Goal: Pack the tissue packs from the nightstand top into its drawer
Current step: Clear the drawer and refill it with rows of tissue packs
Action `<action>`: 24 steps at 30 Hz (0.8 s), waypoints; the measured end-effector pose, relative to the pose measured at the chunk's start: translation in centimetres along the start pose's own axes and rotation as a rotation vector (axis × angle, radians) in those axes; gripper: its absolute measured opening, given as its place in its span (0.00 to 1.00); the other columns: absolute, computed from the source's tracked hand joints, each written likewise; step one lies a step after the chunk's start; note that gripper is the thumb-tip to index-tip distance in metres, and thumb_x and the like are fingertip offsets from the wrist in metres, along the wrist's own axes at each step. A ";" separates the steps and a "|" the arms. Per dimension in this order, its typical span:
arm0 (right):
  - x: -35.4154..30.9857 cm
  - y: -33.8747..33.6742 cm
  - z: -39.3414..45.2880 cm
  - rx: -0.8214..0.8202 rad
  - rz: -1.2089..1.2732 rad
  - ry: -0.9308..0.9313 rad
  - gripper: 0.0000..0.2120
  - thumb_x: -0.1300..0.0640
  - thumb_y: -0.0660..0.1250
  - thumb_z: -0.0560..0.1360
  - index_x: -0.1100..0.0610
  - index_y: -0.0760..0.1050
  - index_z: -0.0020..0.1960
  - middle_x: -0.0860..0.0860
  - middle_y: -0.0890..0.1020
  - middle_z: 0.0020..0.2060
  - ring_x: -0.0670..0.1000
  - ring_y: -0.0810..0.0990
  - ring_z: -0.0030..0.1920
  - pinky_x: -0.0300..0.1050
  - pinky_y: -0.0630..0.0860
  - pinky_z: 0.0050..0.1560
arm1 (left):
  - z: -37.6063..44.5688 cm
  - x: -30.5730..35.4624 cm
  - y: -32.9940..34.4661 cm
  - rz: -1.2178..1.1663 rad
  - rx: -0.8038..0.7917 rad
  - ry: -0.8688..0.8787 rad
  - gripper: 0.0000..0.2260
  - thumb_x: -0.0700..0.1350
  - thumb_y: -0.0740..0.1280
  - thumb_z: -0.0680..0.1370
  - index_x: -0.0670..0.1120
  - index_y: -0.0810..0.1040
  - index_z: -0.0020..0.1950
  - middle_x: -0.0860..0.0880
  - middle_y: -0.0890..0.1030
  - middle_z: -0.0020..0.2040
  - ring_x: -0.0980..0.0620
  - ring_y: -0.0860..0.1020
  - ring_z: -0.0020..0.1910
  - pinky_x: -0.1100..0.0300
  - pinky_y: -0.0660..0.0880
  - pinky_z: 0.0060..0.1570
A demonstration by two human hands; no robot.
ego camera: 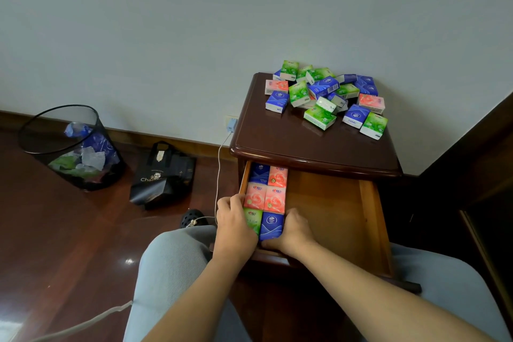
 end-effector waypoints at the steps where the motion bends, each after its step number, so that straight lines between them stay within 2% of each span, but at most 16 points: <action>1: -0.2 0.1 0.1 0.008 -0.014 -0.019 0.44 0.46 0.88 0.57 0.55 0.69 0.65 0.51 0.77 0.59 0.51 0.79 0.56 0.46 0.80 0.54 | 0.0 0.0 0.0 -0.003 0.005 0.004 0.31 0.34 0.72 0.75 0.46 0.65 0.75 0.46 0.64 0.69 0.48 0.68 0.68 0.49 0.77 0.64; 4: -0.8 0.5 0.4 0.029 -0.029 -0.053 0.48 0.45 0.87 0.59 0.56 0.67 0.69 0.53 0.74 0.63 0.52 0.78 0.61 0.47 0.80 0.60 | 0.1 -0.1 0.1 -0.010 0.011 0.003 0.31 0.34 0.73 0.74 0.46 0.66 0.74 0.46 0.64 0.69 0.48 0.69 0.67 0.51 0.77 0.63; 7: -1.1 0.8 0.6 0.052 -0.051 -0.045 0.48 0.42 0.87 0.60 0.55 0.66 0.71 0.53 0.72 0.63 0.52 0.78 0.61 0.47 0.79 0.59 | 0.2 -0.2 0.2 -0.012 0.012 0.001 0.31 0.34 0.73 0.74 0.47 0.66 0.74 0.47 0.65 0.68 0.50 0.69 0.67 0.53 0.77 0.62; 11: -1.0 1.0 0.9 0.065 -0.068 -0.030 0.49 0.40 0.86 0.59 0.55 0.67 0.70 0.53 0.72 0.62 0.53 0.78 0.60 0.48 0.80 0.59 | 0.4 -0.3 0.2 -0.021 0.011 -0.029 0.31 0.34 0.73 0.75 0.47 0.65 0.74 0.48 0.65 0.68 0.51 0.69 0.66 0.50 0.78 0.62; 17: -0.8 0.9 1.0 0.069 -0.124 -0.040 0.49 0.36 0.85 0.58 0.53 0.67 0.70 0.51 0.72 0.61 0.52 0.78 0.59 0.45 0.78 0.53 | 0.4 -0.2 0.1 -0.025 0.016 -0.030 0.30 0.34 0.72 0.75 0.47 0.66 0.73 0.48 0.66 0.67 0.51 0.69 0.66 0.50 0.79 0.61; 20: -0.8 0.7 1.1 0.036 -0.186 -0.058 0.49 0.31 0.83 0.57 0.50 0.68 0.70 0.51 0.74 0.63 0.52 0.78 0.60 0.47 0.80 0.55 | 0.3 -0.1 0.0 -0.026 0.010 -0.030 0.30 0.34 0.72 0.75 0.47 0.65 0.74 0.48 0.66 0.68 0.51 0.69 0.66 0.50 0.79 0.61; 24: -0.4 -0.6 0.8 0.043 -0.178 -0.065 0.47 0.30 0.79 0.63 0.52 0.67 0.73 0.51 0.74 0.65 0.52 0.78 0.63 0.46 0.79 0.56 | 0.2 -0.1 0.1 -0.013 0.000 -0.034 0.30 0.34 0.72 0.75 0.47 0.65 0.74 0.48 0.65 0.68 0.50 0.69 0.67 0.51 0.78 0.63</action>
Point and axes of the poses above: each hand's wrist, its own z-axis towards the middle knuckle, its own y-axis out of the palm, x = y × z, the point moved 4 cm from there along z, towards the middle knuckle
